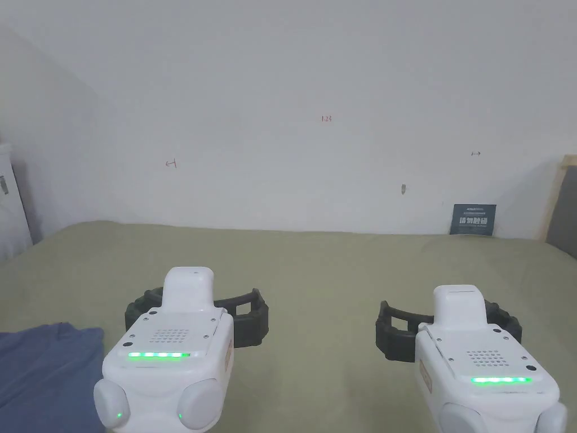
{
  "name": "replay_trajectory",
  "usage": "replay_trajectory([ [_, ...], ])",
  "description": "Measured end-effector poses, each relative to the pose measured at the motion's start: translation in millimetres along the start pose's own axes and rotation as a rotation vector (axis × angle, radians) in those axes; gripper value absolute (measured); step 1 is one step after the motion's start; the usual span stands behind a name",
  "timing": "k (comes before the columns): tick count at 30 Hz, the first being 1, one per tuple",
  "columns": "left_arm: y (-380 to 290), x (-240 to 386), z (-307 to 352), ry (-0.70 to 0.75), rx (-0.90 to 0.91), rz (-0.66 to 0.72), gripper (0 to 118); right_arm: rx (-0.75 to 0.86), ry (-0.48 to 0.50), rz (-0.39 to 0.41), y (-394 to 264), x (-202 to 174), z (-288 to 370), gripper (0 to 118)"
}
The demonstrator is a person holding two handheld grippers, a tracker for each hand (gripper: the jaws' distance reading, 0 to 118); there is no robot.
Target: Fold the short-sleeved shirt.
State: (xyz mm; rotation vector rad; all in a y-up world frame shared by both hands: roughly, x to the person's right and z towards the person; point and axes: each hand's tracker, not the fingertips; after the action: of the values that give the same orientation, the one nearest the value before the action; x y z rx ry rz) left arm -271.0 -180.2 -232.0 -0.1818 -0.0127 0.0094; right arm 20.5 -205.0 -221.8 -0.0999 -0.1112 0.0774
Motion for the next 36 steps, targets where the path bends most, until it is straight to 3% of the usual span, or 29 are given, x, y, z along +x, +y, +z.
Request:
replay_trajectory([
  [36, 0.3, -0.8, 2.9, 0.009, 0.000, -0.003, 118, 0.000, 0.005, 0.007, -1.1, -3.7, 1.9, 118],
])
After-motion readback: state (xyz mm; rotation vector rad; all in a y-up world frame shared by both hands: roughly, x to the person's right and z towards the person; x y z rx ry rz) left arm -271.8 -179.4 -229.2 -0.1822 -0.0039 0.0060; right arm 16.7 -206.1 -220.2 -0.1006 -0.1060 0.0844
